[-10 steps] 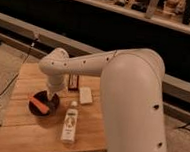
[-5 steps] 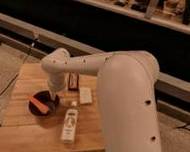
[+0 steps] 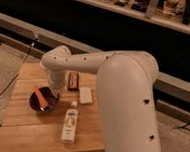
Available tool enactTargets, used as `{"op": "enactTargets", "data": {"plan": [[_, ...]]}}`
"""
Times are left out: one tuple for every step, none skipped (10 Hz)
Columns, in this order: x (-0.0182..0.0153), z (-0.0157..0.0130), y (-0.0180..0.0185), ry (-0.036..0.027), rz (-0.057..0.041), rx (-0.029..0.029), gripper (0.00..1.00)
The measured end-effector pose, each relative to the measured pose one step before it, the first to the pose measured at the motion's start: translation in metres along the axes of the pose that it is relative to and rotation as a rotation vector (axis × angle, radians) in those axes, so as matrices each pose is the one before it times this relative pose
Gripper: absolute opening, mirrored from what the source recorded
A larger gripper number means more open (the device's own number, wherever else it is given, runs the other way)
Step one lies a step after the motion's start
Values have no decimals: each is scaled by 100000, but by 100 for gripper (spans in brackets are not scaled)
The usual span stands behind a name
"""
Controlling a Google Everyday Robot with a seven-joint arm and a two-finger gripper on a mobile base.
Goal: Pick up the ceramic bowl
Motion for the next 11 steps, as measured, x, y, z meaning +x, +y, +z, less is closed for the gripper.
{"op": "enactTargets", "data": {"plan": [[41,-207,183,1242,265,-1558,0],[18,-149,71,668,138,-855,0],[24,-225,147,778,147,-1241,0],[37,-363,194,734,407,-1440,0],[25,-428,246,528,504,-1540,0],[16,-815,317,56,582,-1665,0],[146,-1196,503,-31,381,-2191,0],[46,-1196,606,-734,65,-2396,0],[202,-1053,441,-138,21,-2065,0],[104,-671,341,-183,-85,-1671,0],[194,-863,386,-36,-297,-2242,0]]}}
